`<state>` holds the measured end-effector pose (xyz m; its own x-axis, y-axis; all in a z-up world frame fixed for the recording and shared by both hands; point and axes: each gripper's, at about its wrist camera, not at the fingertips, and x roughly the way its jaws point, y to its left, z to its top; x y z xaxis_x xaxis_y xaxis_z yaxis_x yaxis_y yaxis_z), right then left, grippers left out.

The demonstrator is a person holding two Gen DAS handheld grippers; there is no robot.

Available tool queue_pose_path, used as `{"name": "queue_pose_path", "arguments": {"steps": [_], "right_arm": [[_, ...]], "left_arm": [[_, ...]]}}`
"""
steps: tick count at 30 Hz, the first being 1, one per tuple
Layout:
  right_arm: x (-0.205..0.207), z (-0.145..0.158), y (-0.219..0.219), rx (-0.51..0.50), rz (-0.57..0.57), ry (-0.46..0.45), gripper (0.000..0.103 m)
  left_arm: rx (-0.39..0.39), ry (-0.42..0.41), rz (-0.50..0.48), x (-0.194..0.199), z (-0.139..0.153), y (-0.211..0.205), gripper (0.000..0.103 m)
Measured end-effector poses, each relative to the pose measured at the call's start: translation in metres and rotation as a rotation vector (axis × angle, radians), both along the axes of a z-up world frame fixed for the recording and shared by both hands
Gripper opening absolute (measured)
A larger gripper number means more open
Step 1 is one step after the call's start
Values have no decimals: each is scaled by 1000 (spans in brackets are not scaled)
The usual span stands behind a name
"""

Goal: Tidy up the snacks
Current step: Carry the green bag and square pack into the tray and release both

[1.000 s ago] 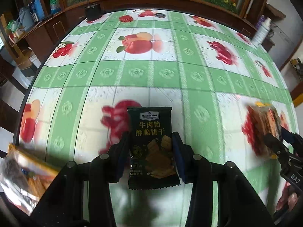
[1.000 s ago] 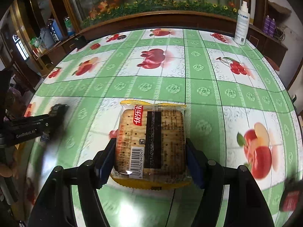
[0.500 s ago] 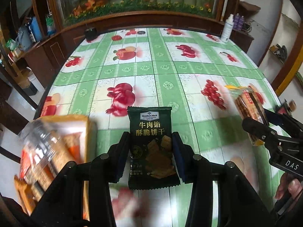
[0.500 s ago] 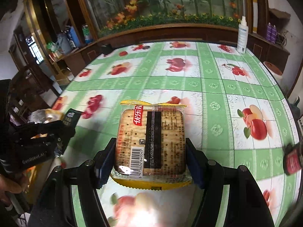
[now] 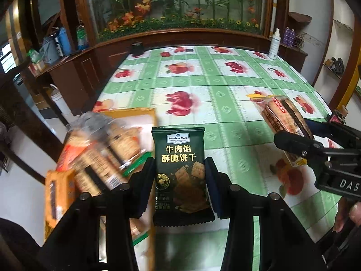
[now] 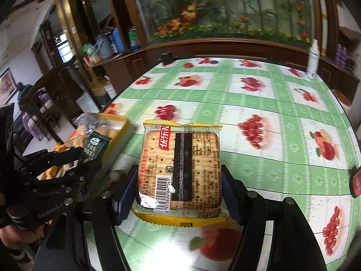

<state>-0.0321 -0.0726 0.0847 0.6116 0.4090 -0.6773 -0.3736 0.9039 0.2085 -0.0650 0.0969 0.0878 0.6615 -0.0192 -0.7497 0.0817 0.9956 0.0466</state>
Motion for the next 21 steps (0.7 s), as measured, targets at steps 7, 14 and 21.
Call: {"name": "queue_pose_path", "arguments": {"steps": [7, 14, 21], "right_arm": [[-7, 4, 42, -1, 83, -11, 68], [-13, 2, 82, -18, 158, -10, 68], [-15, 3, 118, -43, 228, -13, 68]], "left_arm": [[-9, 3, 40, -27, -1, 35, 46], [-19, -1, 77, -46, -1, 64, 46], [-33, 15, 116, -72, -4, 97, 46]]}}
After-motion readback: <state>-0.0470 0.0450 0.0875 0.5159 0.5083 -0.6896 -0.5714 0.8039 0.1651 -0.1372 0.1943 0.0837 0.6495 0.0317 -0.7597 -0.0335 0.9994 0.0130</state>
